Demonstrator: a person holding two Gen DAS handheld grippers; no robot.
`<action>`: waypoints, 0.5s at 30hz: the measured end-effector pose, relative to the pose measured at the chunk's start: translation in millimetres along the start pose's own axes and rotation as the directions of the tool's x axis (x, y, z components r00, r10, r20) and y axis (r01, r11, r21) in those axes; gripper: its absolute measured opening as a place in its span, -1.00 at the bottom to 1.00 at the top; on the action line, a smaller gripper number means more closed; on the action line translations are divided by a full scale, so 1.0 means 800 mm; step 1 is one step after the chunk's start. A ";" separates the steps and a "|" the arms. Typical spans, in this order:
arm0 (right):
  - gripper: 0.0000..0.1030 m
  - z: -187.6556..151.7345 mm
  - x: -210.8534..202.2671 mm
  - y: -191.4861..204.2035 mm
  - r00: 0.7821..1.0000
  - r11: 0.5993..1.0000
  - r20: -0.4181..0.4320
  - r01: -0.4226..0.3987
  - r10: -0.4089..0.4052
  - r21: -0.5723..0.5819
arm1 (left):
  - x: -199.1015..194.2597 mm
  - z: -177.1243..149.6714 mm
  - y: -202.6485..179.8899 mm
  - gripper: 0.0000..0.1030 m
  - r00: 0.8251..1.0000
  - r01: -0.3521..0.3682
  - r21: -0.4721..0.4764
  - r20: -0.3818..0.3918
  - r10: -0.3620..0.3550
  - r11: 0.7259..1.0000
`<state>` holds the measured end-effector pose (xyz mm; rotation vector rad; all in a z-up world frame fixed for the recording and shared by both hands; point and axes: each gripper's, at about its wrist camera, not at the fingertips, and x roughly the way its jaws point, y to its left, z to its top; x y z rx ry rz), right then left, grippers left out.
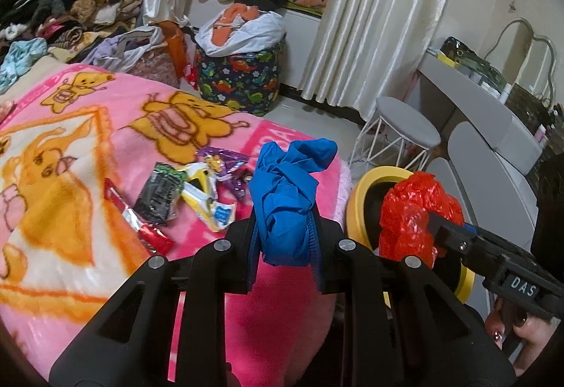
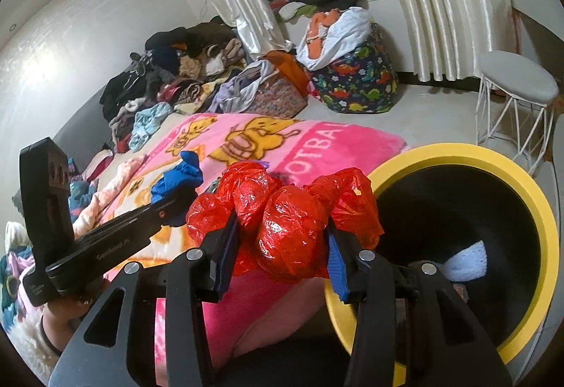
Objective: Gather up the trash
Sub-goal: 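Lift the blue glove and red bag and carry both over the yellow bin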
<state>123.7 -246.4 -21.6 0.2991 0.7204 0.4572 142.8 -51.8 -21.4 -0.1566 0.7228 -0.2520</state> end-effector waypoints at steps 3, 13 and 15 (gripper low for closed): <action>-0.19 0.000 -0.005 -0.010 1.000 1.000 0.007 0.011 -0.011 0.017 | 0.002 0.000 -0.009 -0.67 1.000 0.010 0.011 -0.004 -0.010 1.000; -0.19 0.001 -0.017 -0.043 0.998 0.996 0.033 0.056 -0.059 0.064 | 0.009 -0.005 -0.040 -0.67 0.999 0.042 0.058 -0.022 -0.041 0.997; -0.19 0.001 -0.019 -0.050 0.997 0.995 0.038 0.062 -0.065 0.075 | 0.011 -0.006 -0.046 -0.67 0.999 0.049 0.066 -0.027 -0.047 0.997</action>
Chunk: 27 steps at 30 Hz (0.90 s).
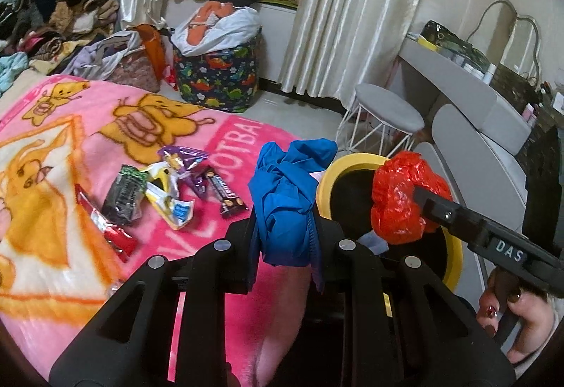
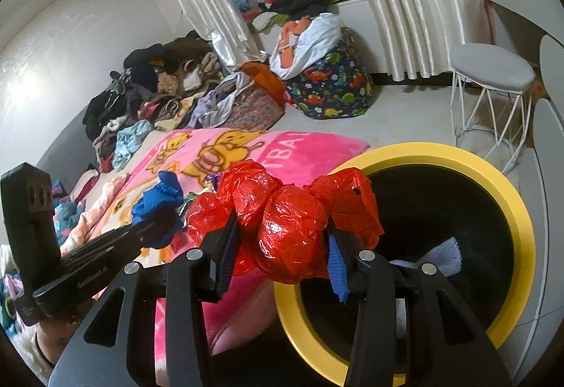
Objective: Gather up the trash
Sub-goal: 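Lift the blue glove and red bag and carry both over the yellow bin, then open both tools above the yellow bin to drop the glove and red bag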
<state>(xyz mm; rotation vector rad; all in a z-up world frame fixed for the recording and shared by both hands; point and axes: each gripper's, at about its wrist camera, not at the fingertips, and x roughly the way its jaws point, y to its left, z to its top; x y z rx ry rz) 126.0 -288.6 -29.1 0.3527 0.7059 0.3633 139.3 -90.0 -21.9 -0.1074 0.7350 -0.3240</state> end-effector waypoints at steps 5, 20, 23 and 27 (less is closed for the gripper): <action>-0.19 -0.001 -0.004 -0.011 1.000 1.000 0.012 0.016 -0.016 0.020 | 0.003 -0.002 -0.014 -0.67 1.000 0.010 0.020 -0.006 -0.010 1.000; -0.19 0.000 -0.013 -0.053 0.998 0.995 0.035 0.054 -0.058 0.087 | 0.015 -0.008 -0.050 -0.67 0.998 0.055 0.071 -0.035 -0.053 0.996; -0.19 0.000 -0.016 -0.059 0.997 0.993 0.038 0.064 -0.067 0.096 | 0.018 -0.009 -0.057 -0.67 0.997 0.063 0.080 -0.041 -0.060 0.995; -0.19 -0.002 -0.018 -0.066 0.996 0.991 0.042 0.076 -0.081 0.112 | 0.022 -0.011 -0.065 -0.67 0.996 0.078 0.096 -0.052 -0.073 0.992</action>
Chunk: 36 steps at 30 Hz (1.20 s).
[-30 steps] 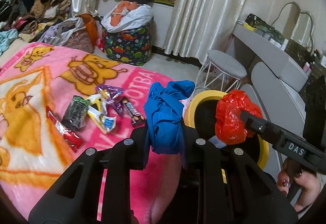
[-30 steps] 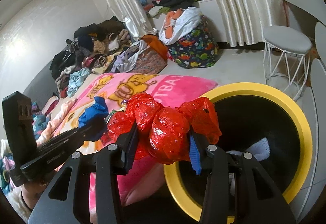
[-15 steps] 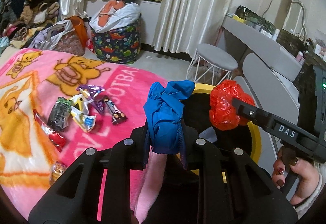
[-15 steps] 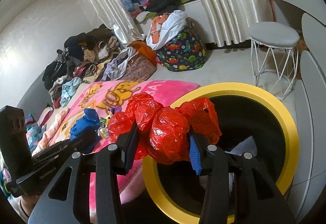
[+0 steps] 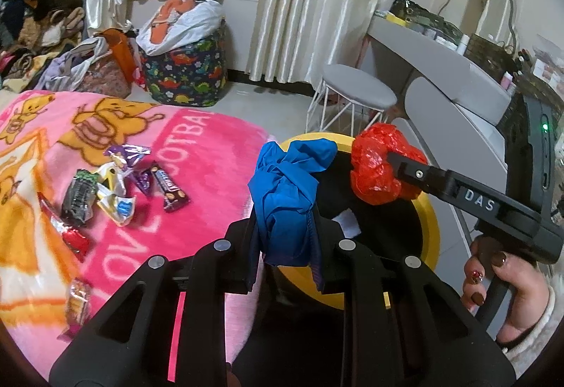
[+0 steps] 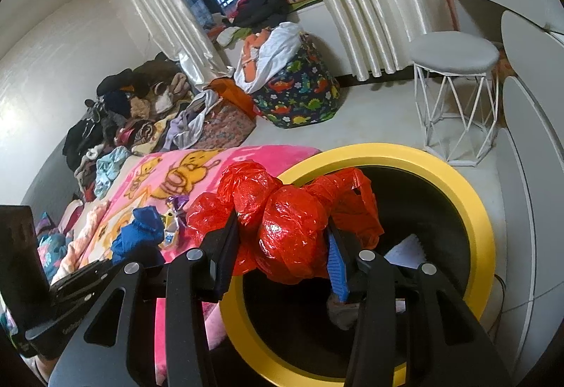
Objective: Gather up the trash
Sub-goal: 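Open both tools above the yellow bin to drop the glove and red bag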
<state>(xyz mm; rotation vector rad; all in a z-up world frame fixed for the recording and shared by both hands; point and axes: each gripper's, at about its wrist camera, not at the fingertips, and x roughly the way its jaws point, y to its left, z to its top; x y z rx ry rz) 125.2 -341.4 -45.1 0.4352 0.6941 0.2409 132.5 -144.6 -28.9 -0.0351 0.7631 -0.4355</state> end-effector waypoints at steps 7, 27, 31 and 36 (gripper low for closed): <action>-0.19 0.001 -0.002 -0.016 1.000 0.999 0.004 0.021 -0.021 0.030 | 0.009 -0.005 -0.017 -0.67 0.999 0.026 0.030 -0.021 -0.025 0.999; -0.14 -0.001 0.008 -0.063 0.996 0.990 -0.022 0.085 -0.083 0.114 | 0.061 -0.019 -0.056 -0.67 0.984 0.134 0.101 -0.133 -0.120 0.986; -0.13 -0.002 0.011 -0.073 0.995 0.987 -0.024 0.097 -0.094 0.129 | 0.070 -0.023 -0.061 -0.67 0.980 0.145 0.107 -0.153 -0.128 0.984; -0.05 -0.001 0.012 -0.078 0.995 0.985 -0.022 0.104 -0.102 0.141 | 0.080 -0.024 -0.061 -0.66 0.975 0.158 0.108 -0.172 -0.138 0.981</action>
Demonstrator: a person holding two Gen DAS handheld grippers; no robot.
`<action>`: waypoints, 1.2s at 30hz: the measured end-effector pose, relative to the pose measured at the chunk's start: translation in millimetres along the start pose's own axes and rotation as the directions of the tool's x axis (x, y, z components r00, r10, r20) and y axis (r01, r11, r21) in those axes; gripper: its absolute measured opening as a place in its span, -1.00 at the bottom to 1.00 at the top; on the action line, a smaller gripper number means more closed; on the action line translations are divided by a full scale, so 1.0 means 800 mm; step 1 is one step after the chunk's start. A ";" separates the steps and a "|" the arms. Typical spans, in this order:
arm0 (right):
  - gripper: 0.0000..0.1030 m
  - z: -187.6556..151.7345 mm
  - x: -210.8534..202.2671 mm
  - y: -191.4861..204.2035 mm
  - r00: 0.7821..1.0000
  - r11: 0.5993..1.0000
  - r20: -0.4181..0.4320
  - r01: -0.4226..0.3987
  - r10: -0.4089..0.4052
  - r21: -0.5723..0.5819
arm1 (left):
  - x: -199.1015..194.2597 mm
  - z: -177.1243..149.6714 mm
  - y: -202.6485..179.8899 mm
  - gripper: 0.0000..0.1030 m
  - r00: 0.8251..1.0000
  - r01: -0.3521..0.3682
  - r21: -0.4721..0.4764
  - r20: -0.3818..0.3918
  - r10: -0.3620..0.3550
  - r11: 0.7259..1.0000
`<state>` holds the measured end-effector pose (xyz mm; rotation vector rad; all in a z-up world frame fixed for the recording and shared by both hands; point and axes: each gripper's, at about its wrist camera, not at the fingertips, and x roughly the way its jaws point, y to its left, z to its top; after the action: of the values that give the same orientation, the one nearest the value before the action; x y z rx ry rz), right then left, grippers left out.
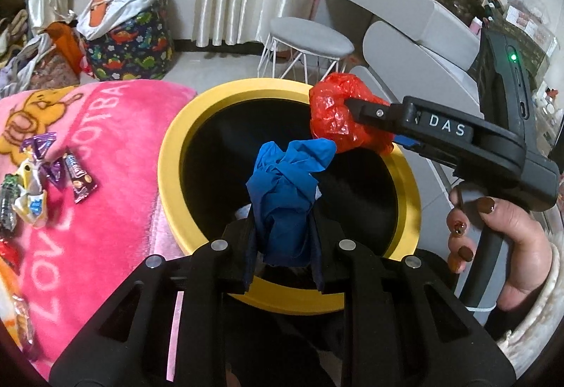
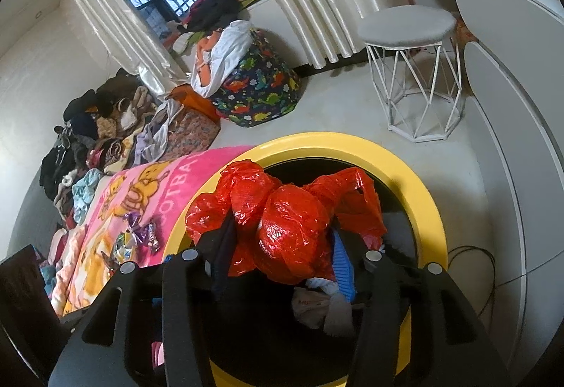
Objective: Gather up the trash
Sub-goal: 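Open both tools above the yellow bin to drop the glove and red bag, then move both open tools back over the candy wrappers on the bed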
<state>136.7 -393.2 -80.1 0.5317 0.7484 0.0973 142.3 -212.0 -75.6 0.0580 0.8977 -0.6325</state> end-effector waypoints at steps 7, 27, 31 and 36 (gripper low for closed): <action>0.24 0.000 0.000 -0.006 1.000 1.000 0.003 0.007 -0.007 0.026 | 0.006 0.000 -0.002 -0.19 1.000 0.012 0.006 -0.003 -0.012 1.000; 0.33 -0.002 0.012 0.039 0.999 0.996 -0.021 -0.030 0.028 -0.083 | -0.037 0.005 0.058 0.57 0.992 -0.059 -0.108 0.103 0.070 0.992; 0.33 -0.004 0.017 0.061 0.998 0.990 -0.036 -0.062 0.058 -0.129 | -0.049 0.003 0.078 0.57 0.988 -0.081 -0.140 0.119 0.098 0.987; 0.33 -0.008 0.026 0.089 0.994 0.979 -0.056 -0.100 0.091 -0.180 | -0.070 -0.002 0.112 0.57 0.979 -0.113 -0.197 0.143 0.142 0.974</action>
<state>154.9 -323.1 -61.4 0.3912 0.7521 0.2666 163.8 -111.2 -53.8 -0.1023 0.7908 -0.4233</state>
